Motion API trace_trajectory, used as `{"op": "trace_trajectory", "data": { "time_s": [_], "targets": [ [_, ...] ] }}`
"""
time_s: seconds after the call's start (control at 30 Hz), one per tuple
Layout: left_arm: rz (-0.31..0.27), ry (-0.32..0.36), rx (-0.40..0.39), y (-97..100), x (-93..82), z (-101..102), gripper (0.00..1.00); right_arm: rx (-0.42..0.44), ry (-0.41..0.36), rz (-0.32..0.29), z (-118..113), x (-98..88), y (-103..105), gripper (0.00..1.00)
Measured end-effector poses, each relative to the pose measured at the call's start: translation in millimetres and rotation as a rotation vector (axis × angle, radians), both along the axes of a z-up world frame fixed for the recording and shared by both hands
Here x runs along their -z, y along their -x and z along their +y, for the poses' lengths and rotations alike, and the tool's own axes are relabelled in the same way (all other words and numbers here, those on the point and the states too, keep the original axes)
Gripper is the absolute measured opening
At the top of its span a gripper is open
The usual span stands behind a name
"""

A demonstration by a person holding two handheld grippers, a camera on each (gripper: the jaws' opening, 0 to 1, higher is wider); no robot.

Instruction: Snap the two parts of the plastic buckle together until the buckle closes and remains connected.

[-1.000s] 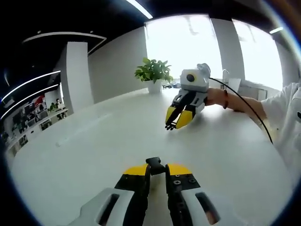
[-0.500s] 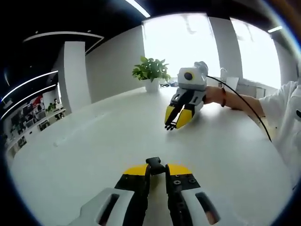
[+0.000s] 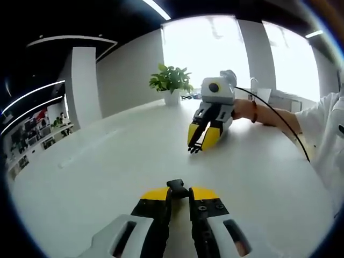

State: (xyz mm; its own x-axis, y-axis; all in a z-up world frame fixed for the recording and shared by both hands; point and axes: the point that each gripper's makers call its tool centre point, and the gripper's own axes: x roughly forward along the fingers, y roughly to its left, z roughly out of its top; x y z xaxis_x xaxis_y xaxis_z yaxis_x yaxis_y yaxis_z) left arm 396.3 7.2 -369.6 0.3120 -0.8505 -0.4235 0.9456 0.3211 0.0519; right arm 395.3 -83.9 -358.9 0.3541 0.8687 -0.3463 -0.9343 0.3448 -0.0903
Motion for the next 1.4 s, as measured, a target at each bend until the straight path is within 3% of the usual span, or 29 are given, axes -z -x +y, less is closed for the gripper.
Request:
{"op": "trace_trajectory", "data": {
  "time_s": [1.4],
  "targets": [
    [0.011, 0.021, 0.085, 17.9, -2.8, -22, 0.12, -0.077, 0.011, 0.006, 21, 3.2, 14, 0.12]
  ]
}}
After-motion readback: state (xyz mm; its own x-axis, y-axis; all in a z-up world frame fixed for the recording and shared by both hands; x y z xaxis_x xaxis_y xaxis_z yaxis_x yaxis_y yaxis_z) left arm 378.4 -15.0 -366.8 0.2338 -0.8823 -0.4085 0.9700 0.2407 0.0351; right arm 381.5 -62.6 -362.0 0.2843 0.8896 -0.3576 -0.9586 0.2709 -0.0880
